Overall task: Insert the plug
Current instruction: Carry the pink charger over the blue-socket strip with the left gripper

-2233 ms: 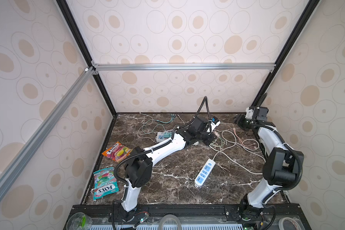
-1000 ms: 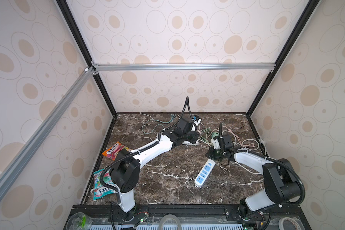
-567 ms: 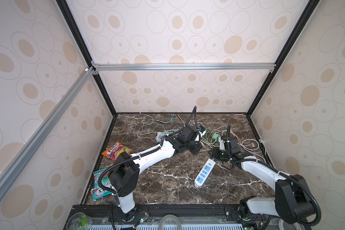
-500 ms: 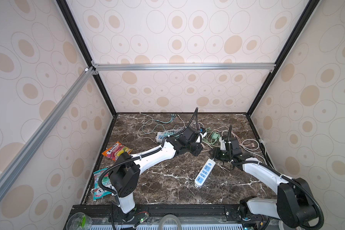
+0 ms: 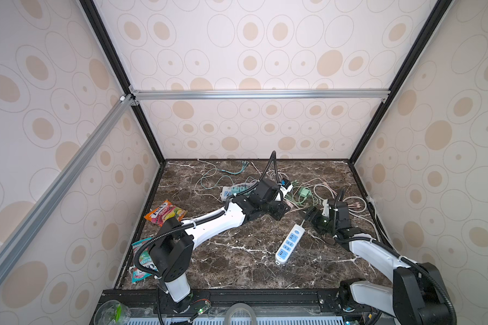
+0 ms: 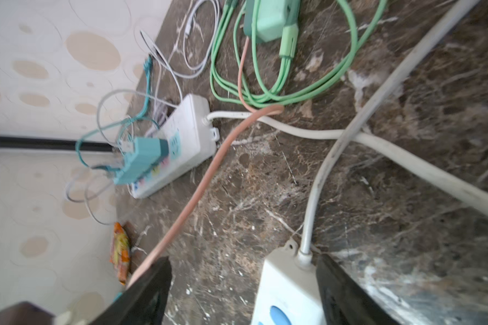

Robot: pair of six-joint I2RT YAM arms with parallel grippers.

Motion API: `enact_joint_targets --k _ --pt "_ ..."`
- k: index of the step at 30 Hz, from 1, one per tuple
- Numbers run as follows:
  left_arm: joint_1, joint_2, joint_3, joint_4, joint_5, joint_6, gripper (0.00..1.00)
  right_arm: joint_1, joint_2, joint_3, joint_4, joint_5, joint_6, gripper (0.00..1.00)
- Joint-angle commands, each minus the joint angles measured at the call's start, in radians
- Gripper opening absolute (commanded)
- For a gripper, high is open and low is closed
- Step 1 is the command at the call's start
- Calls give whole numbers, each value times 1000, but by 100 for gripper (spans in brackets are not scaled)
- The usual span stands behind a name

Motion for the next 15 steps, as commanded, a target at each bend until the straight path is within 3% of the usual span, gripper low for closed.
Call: enact_joint_targets --k 1,6,12,14,15 --pt "11 -32 -2 33 18 -19 0 -2 -83 -5 21 48 145 86" --pt "14 -35 -3 44 46 -25 0 -2 -87 -59 95 79 253 86" --pt "16 -51 -16 64 72 -30 0 1 73 -7 194 -7 300 82" --pt "18 -57 -24 73 88 -30 0 5 135 2 269 -26 332 76" --pt "17 -61 -33 84 99 -31 0 7 167 17 290 -35 336 65"
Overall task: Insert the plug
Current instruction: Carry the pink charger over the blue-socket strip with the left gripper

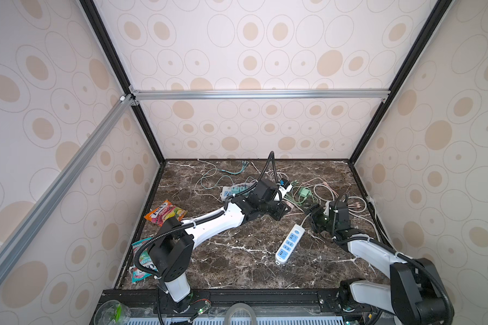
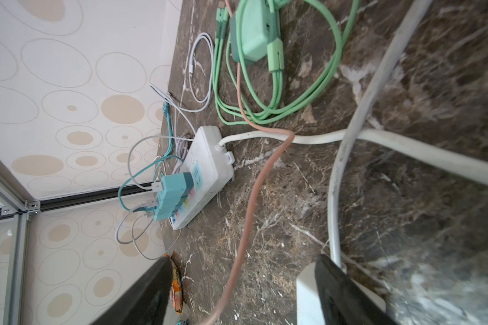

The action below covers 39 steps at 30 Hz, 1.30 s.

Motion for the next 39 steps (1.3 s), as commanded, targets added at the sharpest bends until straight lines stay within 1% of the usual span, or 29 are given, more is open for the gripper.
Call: enact_joint_targets --k 1,3,5,6,7,8,10,12,16,17,19,22,27,31,35,39 --pt "7 -60 -19 56 53 -10 0 6 80 62 122 -50 60 56" --pt "8 -79 -46 92 87 -12 0 12 154 103 164 -77 44 36" --pt "7 -94 -66 117 134 -2 0 17 221 141 212 -93 20 21" --pt "5 -98 -73 121 177 4 0 16 249 163 221 -91 -1 13" --pt "4 -97 -76 117 212 13 0 16 278 189 226 -82 -30 7" --pt "1 -95 -79 111 240 21 0 15 310 219 242 -78 -70 4" --pt "-10 -86 -81 87 276 48 0 6 370 288 260 -82 -131 2" --pt "-26 -67 -66 24 265 90 0 -9 416 353 280 -100 -164 1" --pt "-45 -7 -21 -126 147 141 0 -52 446 421 302 -100 -166 1" --pt "-48 12 -6 -157 98 140 0 -65 444 428 299 -99 -171 1" --pt "-52 45 29 -207 53 133 0 -86 432 436 276 -102 -186 1" --pt "-62 113 98 -286 4 101 0 -104 397 434 220 -96 -231 1" --pt "-96 206 177 -364 12 13 0 -108 334 423 109 -49 -311 1" --pt "-119 259 245 -444 -45 -104 0 -109 315 413 70 -47 -326 1" --pt "-162 286 285 -457 -53 -182 0 -108 311 406 52 -45 -326 1" --pt "-200 330 355 -527 -167 -220 0 -109 311 398 49 -49 -324 2"
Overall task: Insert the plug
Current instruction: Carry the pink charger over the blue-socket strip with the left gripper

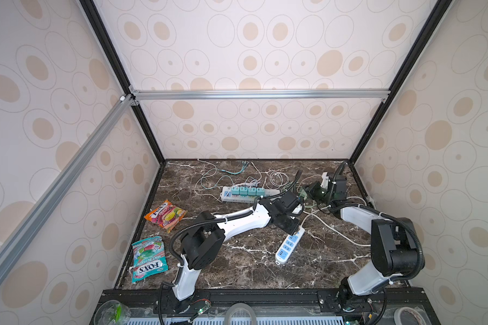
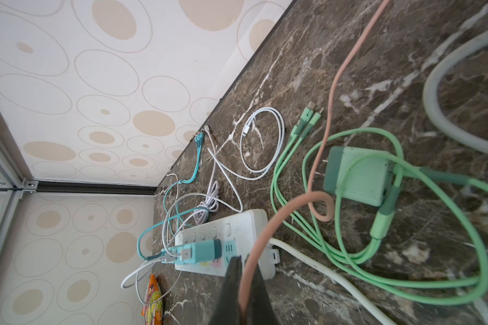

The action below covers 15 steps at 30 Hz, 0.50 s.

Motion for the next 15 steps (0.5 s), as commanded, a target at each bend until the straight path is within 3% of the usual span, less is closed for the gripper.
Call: enact_joint_targets --k 1,10,15 --pt "-38 41 66 -161 -101 -89 0 -11 -30 -7 14 28 -10 2" --pt "-54 47 67 -217 -206 -162 0 -11 -24 -10 -7 13 -34 3" --pt "-54 50 63 -210 -149 -150 0 -11 -4 -10 3 1 -28 3"
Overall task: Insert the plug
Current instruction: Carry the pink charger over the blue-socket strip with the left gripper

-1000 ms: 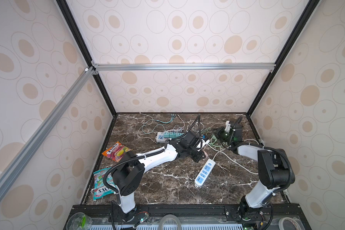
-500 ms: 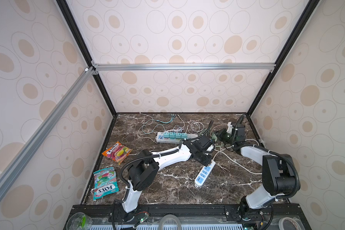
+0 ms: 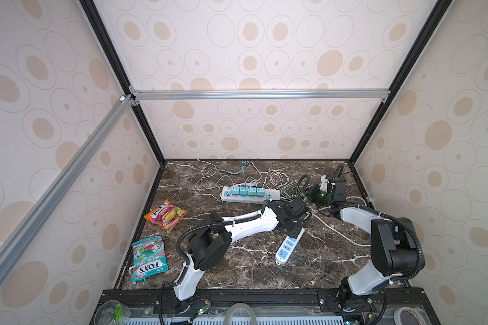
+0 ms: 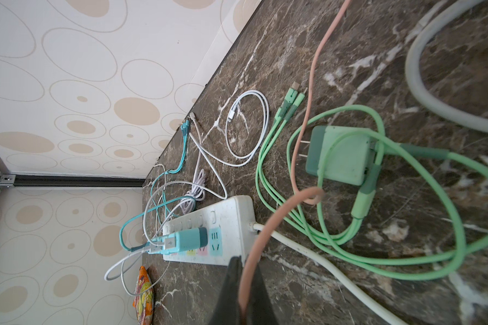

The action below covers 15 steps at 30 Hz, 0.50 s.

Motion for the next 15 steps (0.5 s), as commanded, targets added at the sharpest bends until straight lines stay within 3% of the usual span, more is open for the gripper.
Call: enact_joint_targets --k 1,8,15 --pt "-12 3 6 -119 27 -23 0 -11 -1 2 47 8 -2 3" --pt "-22 -25 21 -209 -27 -15 0 -10 10 -4 46 6 -1 3" --pt "-24 -57 16 -202 1 -12 0 -11 13 -11 49 9 1 3"
